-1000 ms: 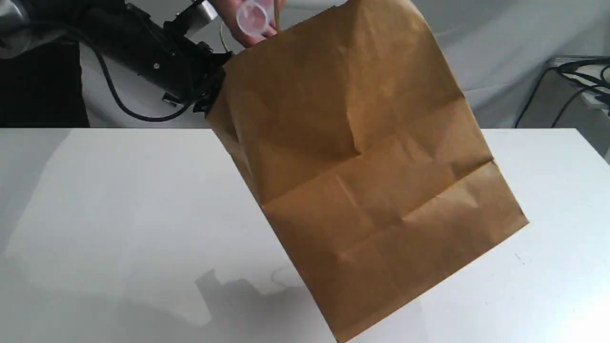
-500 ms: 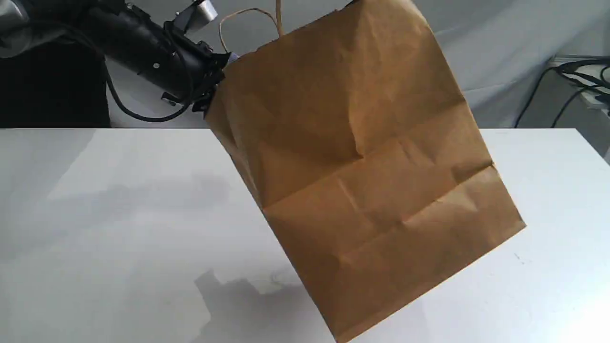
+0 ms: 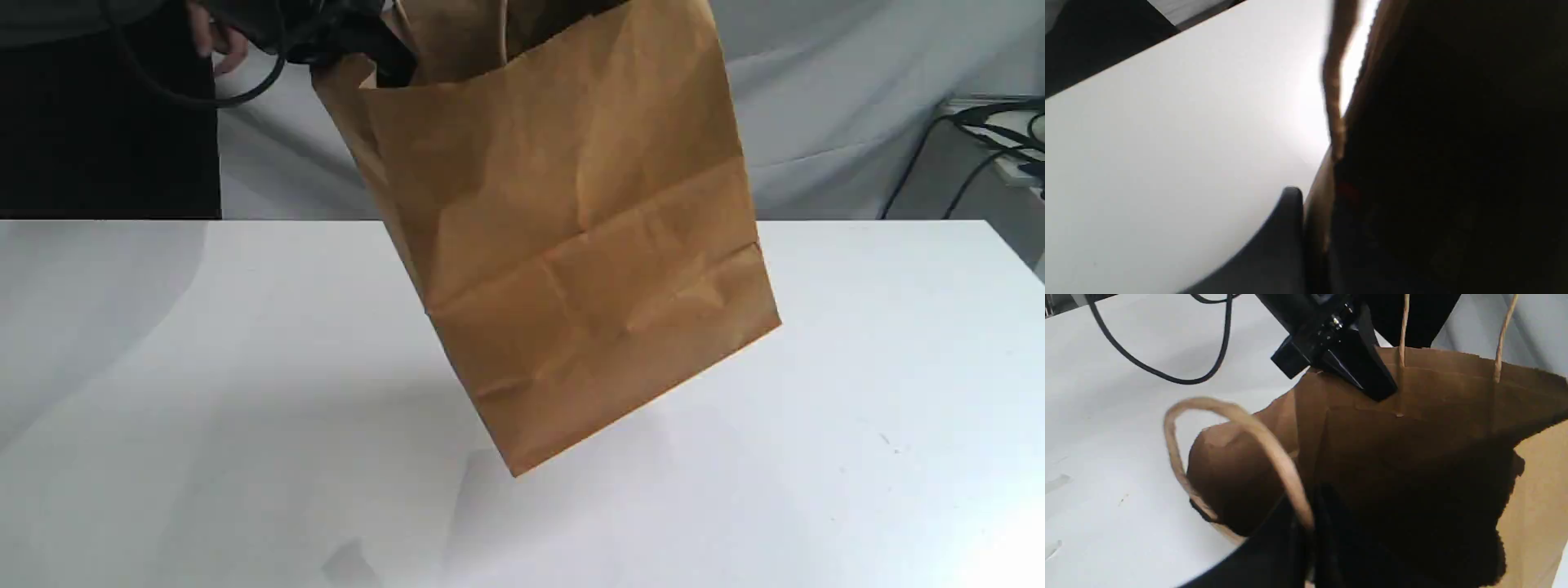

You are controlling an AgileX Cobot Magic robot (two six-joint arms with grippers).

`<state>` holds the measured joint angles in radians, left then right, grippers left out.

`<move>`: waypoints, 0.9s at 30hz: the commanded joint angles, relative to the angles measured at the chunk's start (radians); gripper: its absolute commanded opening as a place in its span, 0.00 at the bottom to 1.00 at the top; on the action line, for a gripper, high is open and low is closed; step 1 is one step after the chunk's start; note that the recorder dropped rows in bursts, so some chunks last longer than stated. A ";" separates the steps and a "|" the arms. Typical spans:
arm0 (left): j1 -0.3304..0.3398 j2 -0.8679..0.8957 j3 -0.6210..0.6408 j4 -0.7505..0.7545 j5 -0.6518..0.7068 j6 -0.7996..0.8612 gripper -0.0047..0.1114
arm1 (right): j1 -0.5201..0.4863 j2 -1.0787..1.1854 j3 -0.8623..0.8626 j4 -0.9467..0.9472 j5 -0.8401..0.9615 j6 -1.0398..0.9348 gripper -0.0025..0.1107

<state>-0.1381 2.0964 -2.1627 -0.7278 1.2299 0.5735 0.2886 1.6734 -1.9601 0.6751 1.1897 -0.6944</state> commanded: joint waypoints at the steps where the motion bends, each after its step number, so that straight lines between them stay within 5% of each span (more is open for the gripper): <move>1: 0.000 -0.015 -0.012 0.005 -0.009 0.007 0.04 | 0.014 -0.029 0.036 0.018 -0.089 -0.020 0.02; 12: 0.000 -0.015 -0.012 0.005 -0.009 0.009 0.04 | 0.111 -0.243 0.534 0.009 -0.533 -0.077 0.02; 19: 0.000 -0.013 -0.012 0.007 -0.028 0.005 0.04 | 0.111 -0.333 0.814 0.270 -0.609 -0.170 0.02; 27: 0.000 0.026 -0.012 0.002 -0.021 -0.027 0.04 | 0.111 -0.404 0.910 0.448 -0.579 -0.218 0.02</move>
<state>-0.1381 2.1176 -2.1685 -0.7099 1.2209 0.5640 0.3946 1.2883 -1.0587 1.0840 0.6007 -0.8995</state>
